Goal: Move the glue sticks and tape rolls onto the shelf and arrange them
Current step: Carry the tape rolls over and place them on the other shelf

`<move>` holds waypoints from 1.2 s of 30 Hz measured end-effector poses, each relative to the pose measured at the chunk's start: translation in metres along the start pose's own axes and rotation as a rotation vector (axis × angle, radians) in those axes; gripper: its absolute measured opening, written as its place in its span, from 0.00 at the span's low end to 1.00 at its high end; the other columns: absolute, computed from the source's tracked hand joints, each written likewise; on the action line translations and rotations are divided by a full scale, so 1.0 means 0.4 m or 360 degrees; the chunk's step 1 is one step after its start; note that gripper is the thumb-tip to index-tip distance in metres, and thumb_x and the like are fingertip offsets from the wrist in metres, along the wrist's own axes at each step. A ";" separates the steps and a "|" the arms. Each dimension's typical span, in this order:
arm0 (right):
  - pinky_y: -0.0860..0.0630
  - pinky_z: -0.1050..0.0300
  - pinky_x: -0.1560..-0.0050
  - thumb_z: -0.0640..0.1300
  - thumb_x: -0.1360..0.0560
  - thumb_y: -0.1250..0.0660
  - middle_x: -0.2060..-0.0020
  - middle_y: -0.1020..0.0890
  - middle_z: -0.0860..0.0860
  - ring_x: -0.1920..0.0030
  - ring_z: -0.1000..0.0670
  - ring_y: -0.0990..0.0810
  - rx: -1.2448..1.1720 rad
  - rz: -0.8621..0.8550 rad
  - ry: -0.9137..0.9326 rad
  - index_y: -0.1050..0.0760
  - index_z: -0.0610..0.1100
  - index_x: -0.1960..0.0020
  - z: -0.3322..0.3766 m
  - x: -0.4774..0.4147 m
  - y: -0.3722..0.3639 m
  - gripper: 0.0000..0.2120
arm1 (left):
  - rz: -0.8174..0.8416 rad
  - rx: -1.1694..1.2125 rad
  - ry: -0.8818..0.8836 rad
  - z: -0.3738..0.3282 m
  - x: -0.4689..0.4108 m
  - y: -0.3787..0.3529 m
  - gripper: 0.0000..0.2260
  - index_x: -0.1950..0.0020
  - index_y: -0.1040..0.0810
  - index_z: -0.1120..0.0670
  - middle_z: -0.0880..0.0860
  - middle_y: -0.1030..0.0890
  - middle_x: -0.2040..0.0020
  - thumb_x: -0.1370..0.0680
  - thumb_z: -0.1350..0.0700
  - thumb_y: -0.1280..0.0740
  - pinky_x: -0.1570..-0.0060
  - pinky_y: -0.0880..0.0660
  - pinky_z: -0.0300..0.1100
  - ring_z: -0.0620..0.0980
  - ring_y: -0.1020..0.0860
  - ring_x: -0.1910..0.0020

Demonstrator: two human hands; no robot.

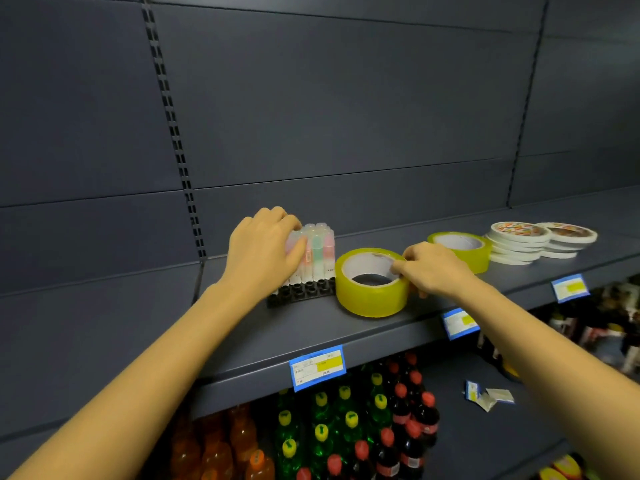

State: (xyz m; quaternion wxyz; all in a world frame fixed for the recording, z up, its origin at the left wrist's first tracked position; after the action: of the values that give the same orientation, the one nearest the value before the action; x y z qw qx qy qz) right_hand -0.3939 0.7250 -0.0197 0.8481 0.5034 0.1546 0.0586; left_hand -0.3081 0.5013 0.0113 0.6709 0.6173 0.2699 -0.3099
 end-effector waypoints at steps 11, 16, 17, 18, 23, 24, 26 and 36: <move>0.25 0.48 0.48 0.49 0.24 0.39 0.50 0.19 0.37 0.48 0.38 0.21 0.0159 -0.0042 0.0114 0.30 0.37 0.43 -0.097 -0.157 0.018 0.16 | 0.0172 -0.0029 0.0236 -0.090 -0.042 -0.067 0.12 0.46 0.23 0.52 0.48 0.22 0.51 0.21 0.49 0.42 0.54 0.33 0.41 0.49 0.26 0.49; 0.27 0.51 0.48 0.48 0.23 0.40 0.45 0.21 0.39 0.43 0.37 0.24 0.0534 -0.0032 0.0280 0.24 0.38 0.45 -0.113 -0.198 0.008 0.15 | 0.0158 -0.0115 0.0447 -0.087 -0.006 -0.049 0.10 0.48 0.22 0.52 0.48 0.21 0.52 0.22 0.50 0.40 0.56 0.31 0.42 0.49 0.25 0.50; 0.28 0.51 0.49 0.49 0.23 0.40 0.43 0.22 0.40 0.42 0.37 0.24 0.0622 -0.0136 0.0336 0.25 0.39 0.44 -0.108 -0.197 0.016 0.16 | 0.0151 -0.0132 0.0484 -0.086 0.007 -0.042 0.10 0.48 0.22 0.52 0.48 0.21 0.52 0.22 0.50 0.40 0.56 0.31 0.42 0.49 0.25 0.50; 0.28 0.51 0.51 0.51 0.22 0.41 0.43 0.22 0.41 0.42 0.38 0.24 0.0688 -0.0272 0.0401 0.26 0.40 0.43 -0.098 -0.193 0.025 0.16 | 0.0153 -0.0153 0.0521 -0.083 0.023 -0.036 0.10 0.48 0.22 0.52 0.47 0.21 0.52 0.22 0.50 0.40 0.56 0.31 0.42 0.49 0.25 0.51; 0.35 0.54 0.59 0.54 0.23 0.41 0.45 0.23 0.49 0.47 0.41 0.23 0.0271 -0.0468 0.1019 0.28 0.46 0.43 0.038 -0.139 0.025 0.14 | 0.0242 -0.0306 0.0706 -0.040 0.112 0.010 0.10 0.47 0.22 0.53 0.49 0.20 0.51 0.22 0.51 0.39 0.56 0.30 0.42 0.50 0.25 0.50; 0.35 0.54 0.58 0.53 0.23 0.41 0.45 0.23 0.50 0.46 0.43 0.23 0.0194 -0.0380 0.1162 0.27 0.48 0.43 0.082 -0.123 0.010 0.13 | 0.0259 -0.0333 0.0747 -0.029 0.132 0.025 0.10 0.47 0.22 0.53 0.49 0.20 0.50 0.22 0.50 0.39 0.54 0.29 0.43 0.50 0.24 0.49; 0.32 0.55 0.54 0.52 0.24 0.41 0.46 0.22 0.52 0.45 0.45 0.24 0.0106 -0.0251 0.1401 0.27 0.50 0.44 0.173 -0.086 -0.033 0.12 | 0.0292 -0.0401 0.0819 -0.001 0.177 0.065 0.11 0.46 0.22 0.53 0.49 0.20 0.50 0.22 0.49 0.39 0.52 0.26 0.45 0.50 0.24 0.49; 0.28 0.52 0.49 0.54 0.22 0.42 0.39 0.25 0.53 0.40 0.49 0.27 0.0049 0.0113 0.2009 0.31 0.50 0.37 0.577 0.110 -0.245 0.16 | 0.0296 -0.0707 0.1235 0.211 0.481 0.362 0.12 0.47 0.22 0.52 0.48 0.20 0.49 0.23 0.46 0.38 0.55 0.29 0.43 0.49 0.23 0.49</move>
State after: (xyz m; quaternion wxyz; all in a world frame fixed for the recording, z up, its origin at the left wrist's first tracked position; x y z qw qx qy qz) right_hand -0.2837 0.4959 -0.0114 0.5836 0.3888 0.6092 0.3703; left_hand -0.0739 0.4080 -0.0286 0.6614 0.5504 0.5045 0.0713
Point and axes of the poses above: each hand's wrist, its own x-axis away from the middle knuckle, its own y-axis out of the back of the hand, z = x × y, the point moved 2 cm from there along -x, towards the middle knuckle
